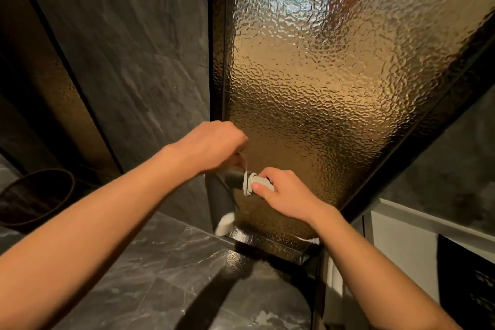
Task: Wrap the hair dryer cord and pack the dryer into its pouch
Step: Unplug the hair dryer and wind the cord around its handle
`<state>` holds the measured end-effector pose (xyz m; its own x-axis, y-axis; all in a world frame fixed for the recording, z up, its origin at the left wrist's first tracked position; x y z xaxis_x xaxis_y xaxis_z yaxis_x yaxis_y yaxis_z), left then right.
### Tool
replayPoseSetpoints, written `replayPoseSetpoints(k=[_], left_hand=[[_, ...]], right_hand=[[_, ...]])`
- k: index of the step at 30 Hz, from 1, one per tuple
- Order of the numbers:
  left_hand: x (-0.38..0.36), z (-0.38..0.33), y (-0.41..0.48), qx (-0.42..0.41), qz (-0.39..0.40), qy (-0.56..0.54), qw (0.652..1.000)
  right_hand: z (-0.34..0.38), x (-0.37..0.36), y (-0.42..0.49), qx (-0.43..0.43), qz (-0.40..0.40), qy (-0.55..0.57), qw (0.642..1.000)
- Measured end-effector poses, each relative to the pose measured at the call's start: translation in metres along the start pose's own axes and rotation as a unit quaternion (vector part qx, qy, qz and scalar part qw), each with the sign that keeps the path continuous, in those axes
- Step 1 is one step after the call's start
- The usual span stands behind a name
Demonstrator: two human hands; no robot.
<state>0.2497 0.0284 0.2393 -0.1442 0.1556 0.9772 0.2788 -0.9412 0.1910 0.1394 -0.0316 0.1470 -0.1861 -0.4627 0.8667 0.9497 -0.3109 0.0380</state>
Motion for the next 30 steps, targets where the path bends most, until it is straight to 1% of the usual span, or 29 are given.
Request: replayPoseSetpoints(k=[3, 4, 6, 8, 10, 11, 13, 15, 16, 18, 19, 20, 22, 24, 27, 30], left_hand=[[0.011, 0.008, 0.017, -0.003, 0.016, -0.024, 1.0], [0.011, 0.009, 0.02, -0.008, 0.03, -0.048, 0.998], [0.007, 0.012, 0.024, -0.011, 0.072, -0.132, 0.989], [-0.003, 0.012, 0.025, -0.009, 0.12, -0.236, 0.964], [-0.016, 0.008, 0.022, -0.003, 0.168, -0.325, 0.931], [-0.023, 0.006, 0.02, 0.001, 0.191, -0.352, 0.917], [-0.035, 0.0, 0.015, 0.0, 0.223, -0.364, 0.904], [-0.043, -0.006, 0.009, -0.008, 0.226, -0.34, 0.913], [-0.044, -0.008, 0.006, -0.013, 0.214, -0.31, 0.926], [-0.043, -0.014, -0.001, -0.03, 0.168, -0.194, 0.966], [-0.042, -0.016, -0.005, -0.037, 0.143, -0.123, 0.981], [-0.041, -0.017, -0.008, -0.038, 0.123, -0.066, 0.989], [-0.041, -0.014, -0.012, -0.015, 0.114, -0.005, 0.993], [-0.042, -0.007, -0.013, 0.034, 0.129, 0.025, 0.991], [-0.043, 0.005, -0.015, 0.116, 0.146, 0.034, 0.982], [-0.048, 0.018, -0.019, 0.196, 0.164, 0.017, 0.966]], right_hand=[[0.012, 0.022, -0.006, 0.057, 0.029, 0.073, 0.995], [0.016, 0.03, -0.009, 0.071, 0.037, 0.108, 0.991], [0.022, 0.043, -0.016, 0.094, 0.051, 0.175, 0.979], [0.022, 0.051, -0.023, 0.103, 0.06, 0.232, 0.965], [0.017, 0.054, -0.028, 0.098, 0.063, 0.29, 0.95], [0.013, 0.054, -0.031, 0.093, 0.062, 0.31, 0.944], [0.009, 0.053, -0.035, 0.097, 0.064, 0.313, 0.943], [0.009, 0.051, -0.038, 0.107, 0.076, 0.282, 0.951], [0.01, 0.051, -0.039, 0.106, 0.085, 0.266, 0.954], [0.008, 0.051, -0.04, 0.102, 0.099, 0.228, 0.963], [0.008, 0.051, -0.04, 0.101, 0.103, 0.204, 0.968], [0.007, 0.051, -0.04, 0.1, 0.108, 0.178, 0.973], [0.008, 0.049, -0.04, 0.098, 0.118, 0.126, 0.98], [0.008, 0.046, -0.038, 0.094, 0.121, 0.064, 0.986], [0.005, 0.046, -0.035, 0.07, 0.098, -0.002, 0.993], [0.005, 0.046, -0.032, 0.062, 0.048, -0.056, 0.995]])
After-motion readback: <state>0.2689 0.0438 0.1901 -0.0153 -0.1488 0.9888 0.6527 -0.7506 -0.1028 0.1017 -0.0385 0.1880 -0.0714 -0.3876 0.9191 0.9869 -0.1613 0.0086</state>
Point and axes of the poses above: each hand's wrist, its own y-axis towards the middle knuckle, its own x-axis out of the back of the hand, z = x × y, the point moved 9 cm from there along y, towards the middle knuckle, and after that the axes turned 9 degrees about x, right-handed, at the moved point
